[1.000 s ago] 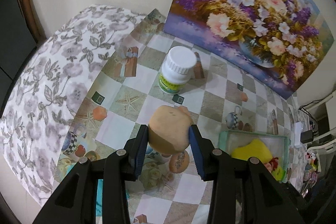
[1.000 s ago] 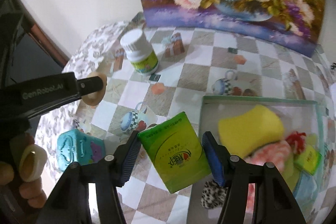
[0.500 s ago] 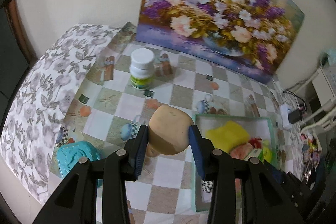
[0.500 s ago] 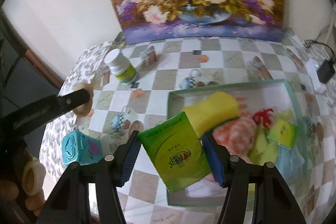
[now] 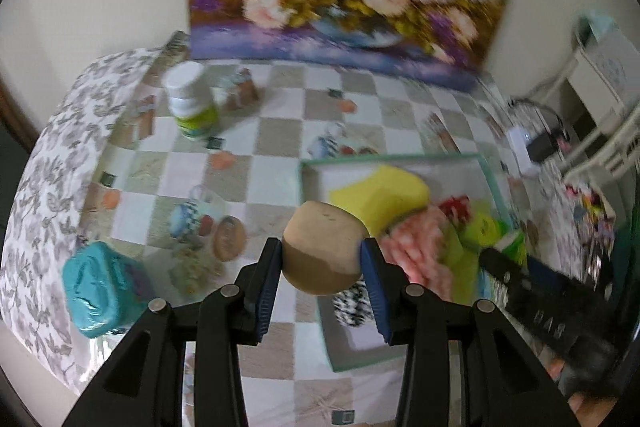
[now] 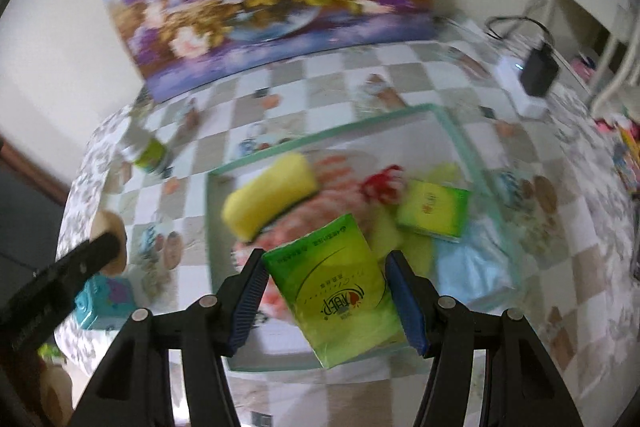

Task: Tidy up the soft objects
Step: 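Carry the beige sponge and tissue pack over the tray with both tools, then open both tools to drop the beige sponge and tissue pack into the tray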

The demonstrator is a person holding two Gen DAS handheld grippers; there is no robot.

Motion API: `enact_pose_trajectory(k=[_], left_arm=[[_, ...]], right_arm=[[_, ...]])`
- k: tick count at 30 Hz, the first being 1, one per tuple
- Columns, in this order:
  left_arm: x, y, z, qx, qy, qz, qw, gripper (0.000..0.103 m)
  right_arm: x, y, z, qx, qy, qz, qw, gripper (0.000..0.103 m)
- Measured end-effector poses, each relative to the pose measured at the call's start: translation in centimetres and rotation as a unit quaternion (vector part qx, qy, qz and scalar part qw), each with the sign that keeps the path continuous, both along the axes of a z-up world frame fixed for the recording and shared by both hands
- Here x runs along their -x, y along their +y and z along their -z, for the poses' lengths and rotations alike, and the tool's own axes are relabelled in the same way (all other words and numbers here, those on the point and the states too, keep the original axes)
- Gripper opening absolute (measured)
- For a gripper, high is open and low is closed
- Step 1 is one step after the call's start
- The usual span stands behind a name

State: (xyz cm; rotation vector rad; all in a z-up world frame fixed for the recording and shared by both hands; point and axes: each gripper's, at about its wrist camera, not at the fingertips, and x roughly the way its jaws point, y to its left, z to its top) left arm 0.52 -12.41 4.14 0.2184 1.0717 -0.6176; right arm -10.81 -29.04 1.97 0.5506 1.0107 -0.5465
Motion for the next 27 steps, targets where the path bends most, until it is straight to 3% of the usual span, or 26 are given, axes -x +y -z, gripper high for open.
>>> enact_pose_trajectory(k=[8, 20, 27], left_arm=[[2.8, -3.5, 2.5, -0.014, 0.044, 0.056, 0.9974, 0.043], [3.0, -4.3, 6.9, -0.062, 0.1, 0.05, 0.9918, 0.045], [2.9, -4.3, 7.6, -0.066, 0.117, 0.051, 0.9896, 0.048]], right_arm=[[2.5, -3.4, 1.1, -0.001, 0.021, 0.05, 0.998, 0.063], [1.3, -3.2, 4.6, -0.023, 0.059, 0.033, 0.997, 0.063], [0.6, -2.9, 6.6, -0.032, 0.094, 0.023, 0.995, 0.064]])
